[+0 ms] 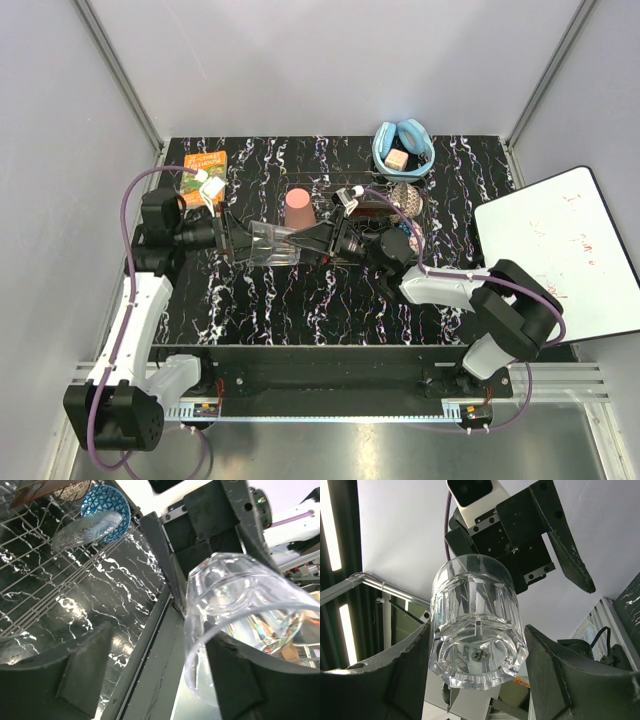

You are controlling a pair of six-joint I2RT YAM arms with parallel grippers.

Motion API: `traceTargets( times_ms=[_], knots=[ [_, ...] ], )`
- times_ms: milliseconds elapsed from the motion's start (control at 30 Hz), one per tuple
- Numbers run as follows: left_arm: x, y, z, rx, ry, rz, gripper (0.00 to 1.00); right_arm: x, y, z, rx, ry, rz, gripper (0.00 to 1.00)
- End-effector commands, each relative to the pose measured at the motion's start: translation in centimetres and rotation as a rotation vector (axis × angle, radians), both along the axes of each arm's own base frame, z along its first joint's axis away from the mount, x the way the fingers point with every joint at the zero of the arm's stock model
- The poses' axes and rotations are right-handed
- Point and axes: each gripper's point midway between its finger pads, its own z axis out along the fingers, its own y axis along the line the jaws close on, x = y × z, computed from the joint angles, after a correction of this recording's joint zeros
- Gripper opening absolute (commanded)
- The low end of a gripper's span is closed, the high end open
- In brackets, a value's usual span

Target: Load the mixed dishes into the dish rack

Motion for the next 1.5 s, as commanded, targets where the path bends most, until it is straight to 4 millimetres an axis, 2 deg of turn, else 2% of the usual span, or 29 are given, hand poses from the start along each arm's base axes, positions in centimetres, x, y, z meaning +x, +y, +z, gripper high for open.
traceTargets(
  times_ms=[0, 100, 133, 167, 200, 233, 333, 400, 433, 467, 500, 533, 567, 600, 633, 667, 767, 867, 900, 967, 1000, 1033, 1067, 1100, 1133, 1167, 1267, 1367, 1467],
  knots=[
    [0.1, 0.4, 0.9, 0.039, -0.078, -0.002, 0.89, -0.9, -2.8, 6.2, 0.190, -0.152, -0.037, 0.00],
    [0.1, 1.6, 3.1, 0.029, -0.098, 0.021, 0.93, -0.3, -2.9, 5.3, 0.123, -0.143, -0.045, 0.00],
    [-0.4, 1.8, 4.7, 0.006, -0.120, 0.006, 0.94, -0.3, -3.2, 5.5, 0.105, -0.144, -0.049, 0.00],
    [-0.6, 2.2, 5.6, -0.021, -0.090, 0.008, 0.95, 0.2, -2.9, 4.2, 0.043, -0.106, -0.047, 0.00],
    [-0.5, 3.0, 6.6, -0.042, -0.086, 0.025, 0.95, 0.4, -3.0, 4.0, 0.026, -0.113, -0.058, 0.00],
    [-1.2, 3.1, 8.3, -0.069, -0.109, -0.015, 0.96, 0.3, -3.3, 4.2, 0.015, -0.126, -0.059, 0.00],
    [-2.2, 3.9, 11.1, -0.099, -0.127, -0.042, 0.98, 0.9, -2.8, 2.6, -0.111, -0.119, -0.087, 0.00],
    [-2.7, 4.3, 12.0, -0.100, -0.153, -0.039, 0.99, 1.3, -2.6, 2.5, -0.176, -0.172, -0.115, 0.00],
    [-2.8, 4.4, 12.4, -0.093, -0.177, -0.033, 0.99, 1.6, -2.6, 0.6, -0.289, -0.124, -0.121, 0.00],
    [-3.0, 4.6, 12.6, -0.092, -0.181, -0.024, 0.99, 2.3, -2.6, 1.7, -0.346, -0.221, -0.167, 0.00],
    [-2.7, 5.1, 12.7, -0.089, -0.184, 0.003, 0.99, 2.8, -2.8, 1.4, -0.416, -0.239, -0.194, 0.00],
    [-2.3, 5.6, 12.4, -0.076, -0.218, 0.010, 0.99, 3.6, -3.6, -1.5, -0.582, -0.177, -0.231, 0.00],
    [-2.3, 5.9, 12.3, -0.089, -0.166, 0.020, 0.99, 4.6, -4.1, 0.4, -0.635, -0.282, -0.288, 0.00],
    [-1.1, 6.9, 11.4, -0.054, -0.236, 0.043, 0.99, 5.3, -4.7, -0.1, -0.715, -0.287, -0.319, 0.00],
    [-0.7, 7.4, 11.0, -0.050, -0.220, 0.063, 0.99, 6.1, -6.0, -2.3, -0.852, -0.246, -0.358, 0.00],
    [-0.6, 7.8, 10.9, -0.081, -0.110, 0.096, 0.99, 7.0, -6.5, -0.5, -0.887, -0.308, -0.401, 0.00],
    [1.2, 10.2, 8.9, -0.096, -0.072, 0.201, 0.99, 8.8, -7.7, -0.6, -1.046, -0.332, -0.455, 0.00],
    [2.4, 12.1, 7.6, -0.118, -0.039, 0.291, 0.99, 10.2, -7.3, -0.9, -1.129, -0.346, -0.449, 0.00],
    [2.7, 12.6, 7.3, -0.124, -0.036, 0.321, 0.99, 10.7, -7.0, -2.1, -1.166, -0.335, -0.428, 0.00],
    [3.1, 13.1, 7.0, -0.122, -0.054, 0.359, 0.99, 11.3, -6.6, -1.8, -1.183, -0.349, -0.429, 0.00],
    [3.4, 13.2, 7.0, -0.135, -0.037, 0.385, 0.99, 11.7, -6.3, -3.0, -1.216, -0.337, -0.407, 0.00],
    [3.8, 13.5, 6.6, -0.091, -0.122, 0.398, 0.99, 12.0, -6.1, -2.8, -1.221, -0.351, -0.405, 0.00],
    [3.3, 13.1, 6.6, -0.146, 0.045, 0.445, 0.99, 12.1, -6.0, -3.0, -1.230, -0.355, -0.398, 0.00],
    [5.1, 15.1, 4.2, 0.011, 0.099, 0.642, 0.99, 12.2, -5.7, -3.8, -1.250, -0.352, -0.381, 0.00],
    [5.4, 15.6, 2.5, 0.312, -0.062, 0.627, 0.99, 12.3, -5.6, -3.6, -1.253, -0.359, -0.379, 0.00],
    [6.9, 15.6, 0.1, 0.570, -0.064, 0.680, 0.99, 12.3, -5.6, -3.7, -1.259, -0.361, -0.376, 0.00],
    [7.3, 16.1, -1.6, 0.677, -0.103, 0.712, 0.99, 12.8, -5.7, -4.3, -1.293, -0.363, -0.386, 0.00],
    [7.0, 16.8, -2.1, 0.704, -0.115, 0.756, 0.99, 13.2, -5.9, -5.4, -1.340, -0.356, -0.378, 0.00],
    [6.5, 16.6, -2.3, 0.696, -0.138, 0.762, 0.99, 13.8, -5.7, -6.9, -1.381, -0.352, -0.363, 0.00]
  ],
)
